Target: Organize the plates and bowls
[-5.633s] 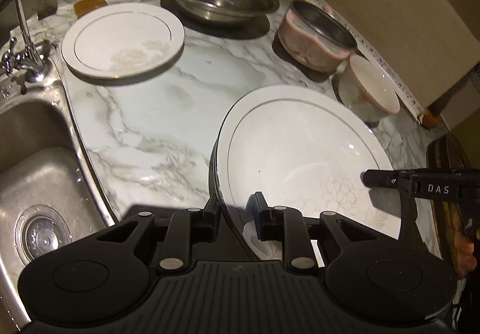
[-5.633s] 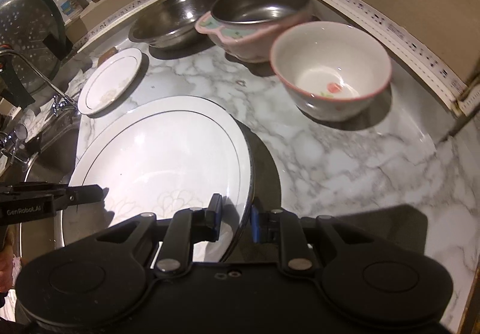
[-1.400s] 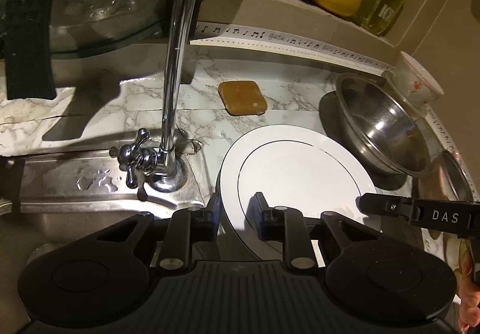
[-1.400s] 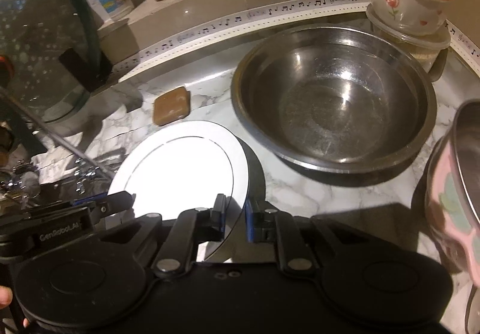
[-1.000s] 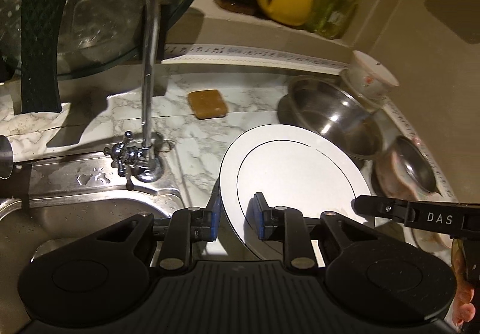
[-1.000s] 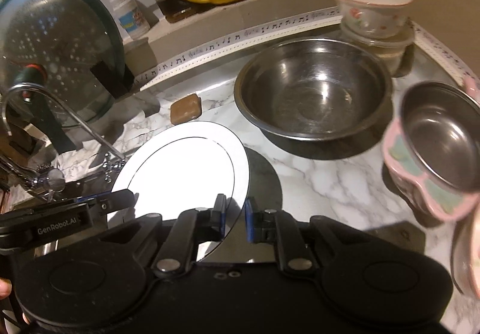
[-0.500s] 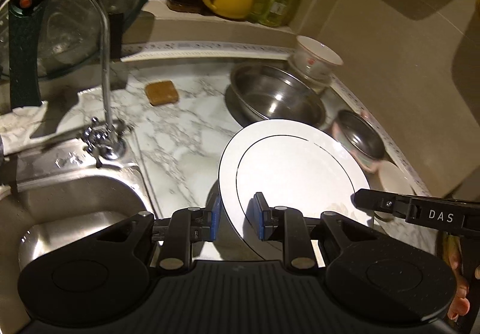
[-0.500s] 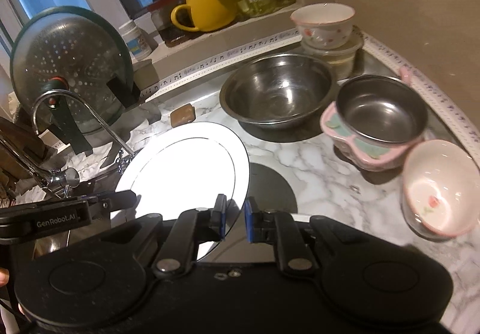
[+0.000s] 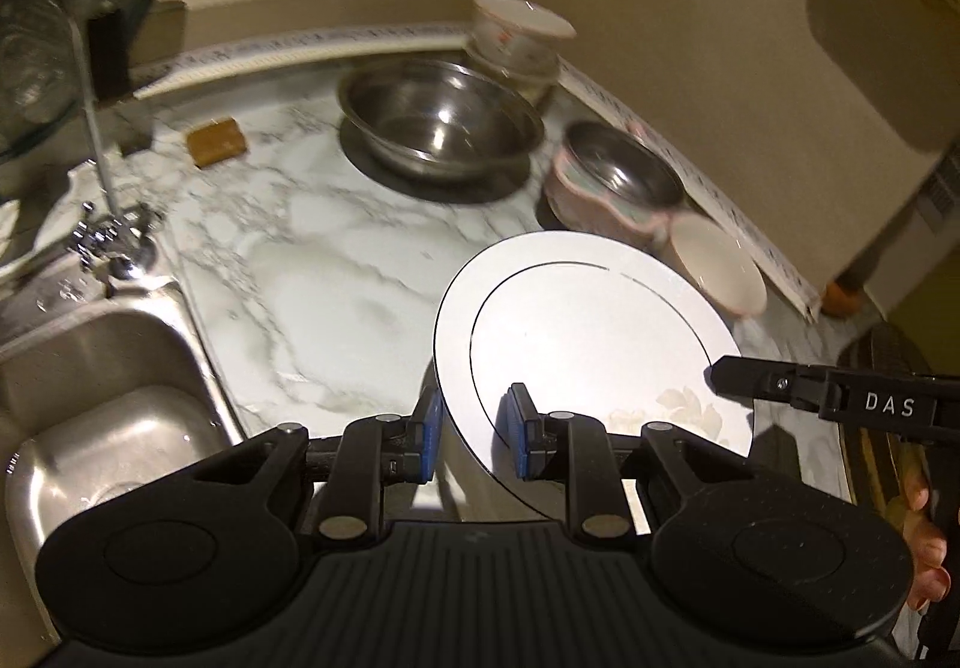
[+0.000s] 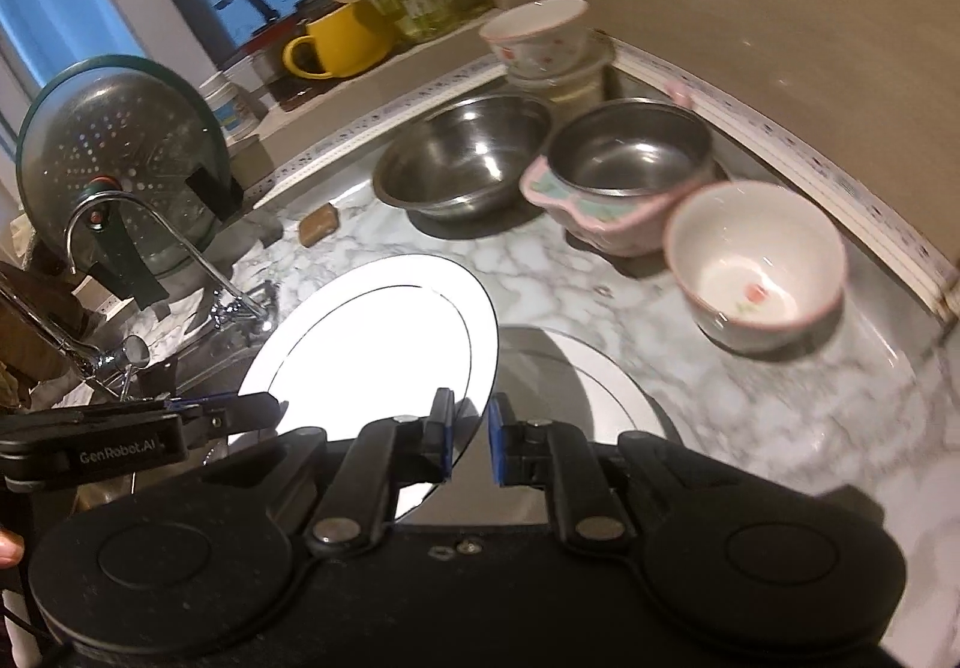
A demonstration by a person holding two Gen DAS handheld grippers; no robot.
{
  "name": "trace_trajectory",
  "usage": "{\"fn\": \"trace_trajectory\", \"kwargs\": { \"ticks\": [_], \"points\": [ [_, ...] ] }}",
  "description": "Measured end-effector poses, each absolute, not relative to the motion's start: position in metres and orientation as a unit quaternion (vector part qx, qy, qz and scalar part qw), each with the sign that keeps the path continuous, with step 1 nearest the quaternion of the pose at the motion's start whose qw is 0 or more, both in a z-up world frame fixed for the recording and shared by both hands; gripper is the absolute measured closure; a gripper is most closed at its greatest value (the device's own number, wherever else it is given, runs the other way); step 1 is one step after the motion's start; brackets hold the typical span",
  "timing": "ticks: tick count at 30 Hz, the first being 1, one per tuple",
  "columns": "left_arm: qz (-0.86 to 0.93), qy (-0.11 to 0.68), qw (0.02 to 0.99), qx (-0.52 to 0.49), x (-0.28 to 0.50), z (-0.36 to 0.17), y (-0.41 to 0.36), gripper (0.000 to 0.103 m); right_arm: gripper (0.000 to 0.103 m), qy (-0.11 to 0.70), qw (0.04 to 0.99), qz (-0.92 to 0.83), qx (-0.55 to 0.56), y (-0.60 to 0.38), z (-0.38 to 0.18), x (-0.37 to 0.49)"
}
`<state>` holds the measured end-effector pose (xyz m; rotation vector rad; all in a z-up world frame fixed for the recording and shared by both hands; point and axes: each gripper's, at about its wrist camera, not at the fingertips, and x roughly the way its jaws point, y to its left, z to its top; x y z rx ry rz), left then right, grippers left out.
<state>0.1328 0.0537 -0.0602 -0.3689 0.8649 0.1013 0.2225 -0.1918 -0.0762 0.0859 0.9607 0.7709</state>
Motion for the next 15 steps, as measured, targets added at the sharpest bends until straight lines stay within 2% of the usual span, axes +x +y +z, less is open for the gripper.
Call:
{"fn": "trace_trajectory", "kwargs": {
  "ticks": [15],
  "points": [
    [0.003,0.472,0.868,-0.156,0.139,-0.101,0.016,0.082,0.092,0.491,0.808,0.320,0.054,-0.243,-0.115,0.210]
  ]
}}
